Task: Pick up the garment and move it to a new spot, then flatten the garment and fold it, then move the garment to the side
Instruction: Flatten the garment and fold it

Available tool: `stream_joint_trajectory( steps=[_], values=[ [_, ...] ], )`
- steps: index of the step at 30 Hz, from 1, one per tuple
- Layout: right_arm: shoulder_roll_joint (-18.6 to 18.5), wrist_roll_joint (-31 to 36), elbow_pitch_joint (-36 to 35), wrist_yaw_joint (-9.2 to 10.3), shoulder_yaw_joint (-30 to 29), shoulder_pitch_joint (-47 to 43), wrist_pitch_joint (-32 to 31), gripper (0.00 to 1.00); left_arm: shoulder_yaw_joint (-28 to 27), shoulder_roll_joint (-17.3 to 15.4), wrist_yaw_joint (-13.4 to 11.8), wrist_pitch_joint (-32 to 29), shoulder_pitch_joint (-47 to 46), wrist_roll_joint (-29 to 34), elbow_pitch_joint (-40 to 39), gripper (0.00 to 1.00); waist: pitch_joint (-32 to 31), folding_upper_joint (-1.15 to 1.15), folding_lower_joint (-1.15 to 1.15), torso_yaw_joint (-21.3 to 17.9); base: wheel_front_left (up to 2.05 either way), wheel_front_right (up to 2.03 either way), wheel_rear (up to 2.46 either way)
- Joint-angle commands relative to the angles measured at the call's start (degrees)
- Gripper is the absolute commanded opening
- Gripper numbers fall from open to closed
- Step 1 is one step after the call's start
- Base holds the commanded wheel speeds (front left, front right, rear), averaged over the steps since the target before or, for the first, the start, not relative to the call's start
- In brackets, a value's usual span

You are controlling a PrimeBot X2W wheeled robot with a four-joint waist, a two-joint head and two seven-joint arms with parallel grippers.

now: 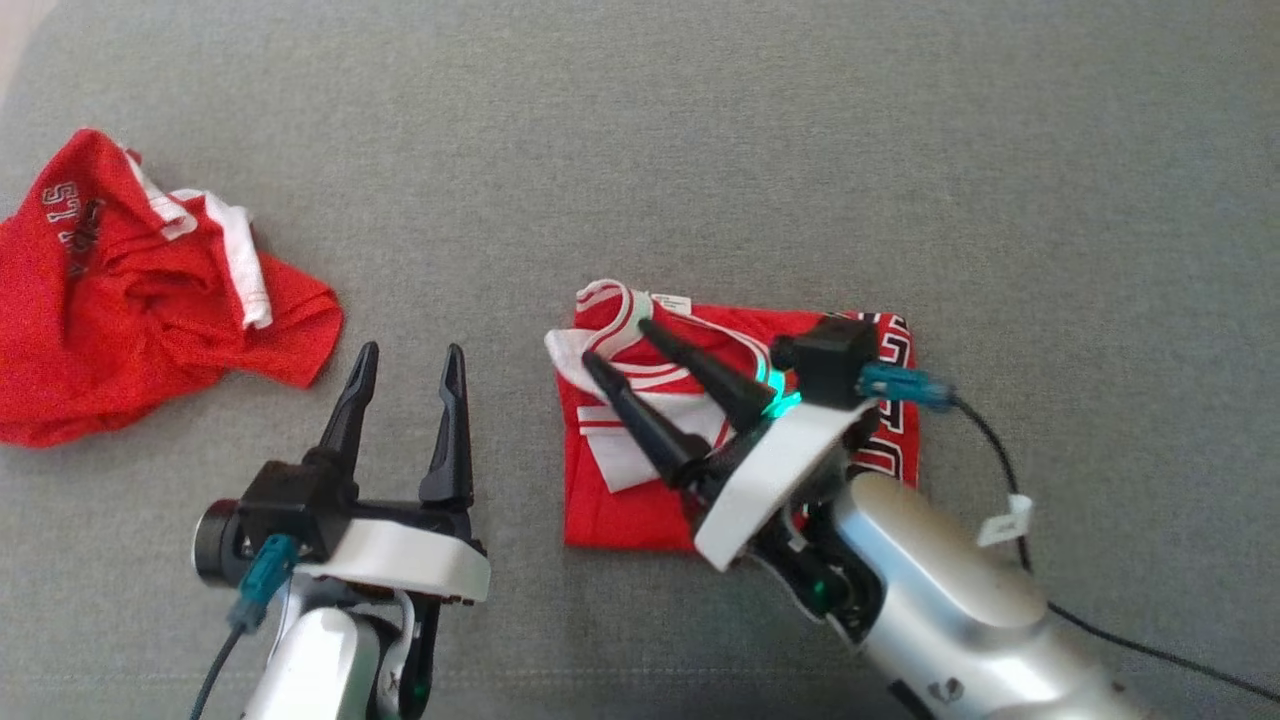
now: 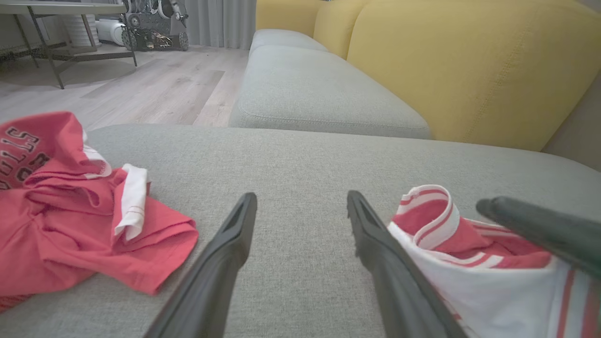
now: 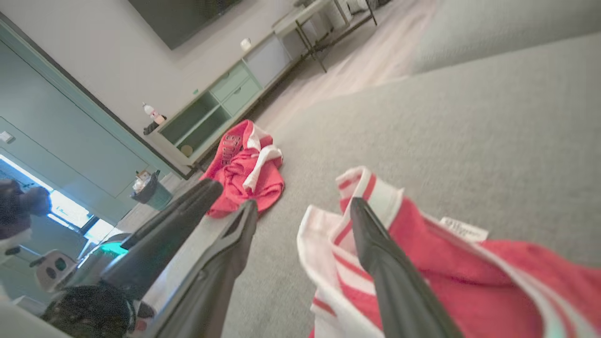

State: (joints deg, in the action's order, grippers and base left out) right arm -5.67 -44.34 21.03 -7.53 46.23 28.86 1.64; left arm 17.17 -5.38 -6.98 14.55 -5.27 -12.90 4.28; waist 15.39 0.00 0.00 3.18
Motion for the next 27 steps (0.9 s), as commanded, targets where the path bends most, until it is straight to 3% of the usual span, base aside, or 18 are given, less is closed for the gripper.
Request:
stream_joint_trajectory(
  steps=[1, 7, 15, 21, 27],
  values=[
    [-0.08, -0.04, -2.45, 0.04, 0.55, 0.85, 1.61, 1.0, -2.3, -0.32, 0.27, 0.45, -2.03, 0.58, -1.54, 1.0, -0.2, 0.0, 0.0, -0.35, 0.0, 0.0, 0.0],
    [-5.55, -0.67, -6.81, 0.04, -3.94, -0.16, 8.63, 1.0, -2.89, -0.74, 0.13, 0.45, -1.71, 0.75, -1.31, 1.0, -1.21, 0.0, 0.0, -2.09, 0.0, 0.0, 0.0],
    [-12.33, 5.24, -9.39, 0.04, -22.26, -8.37, 11.04, 1.0, -3.51, -1.71, -0.2, 0.43, -0.59, 0.49, -1.18, 1.0, -2.87, 0.0, 0.0, -4.32, 0.0, 0.0, 0.0],
    [-12.86, 13.39, -12.4, 0.04, -34.42, -16.05, 9.3, 1.0, -3.7, -2.53, -0.35, 0.02, 0.0, 0.24, -1.24, 1.0, -3.66, 0.0, 0.0, -5.68, 0.0, 0.0, 0.0],
    [-10.21, 21.63, -18.6, 0.04, -41.33, -22.43, 5.98, 1.0, -3.93, -3.45, -0.72, -0.76, 1.24, 0.04, -1.59, 1.0, -5.24, 0.0, 0.0, -6.52, 0.0, 0.0, 0.0]
  ],
)
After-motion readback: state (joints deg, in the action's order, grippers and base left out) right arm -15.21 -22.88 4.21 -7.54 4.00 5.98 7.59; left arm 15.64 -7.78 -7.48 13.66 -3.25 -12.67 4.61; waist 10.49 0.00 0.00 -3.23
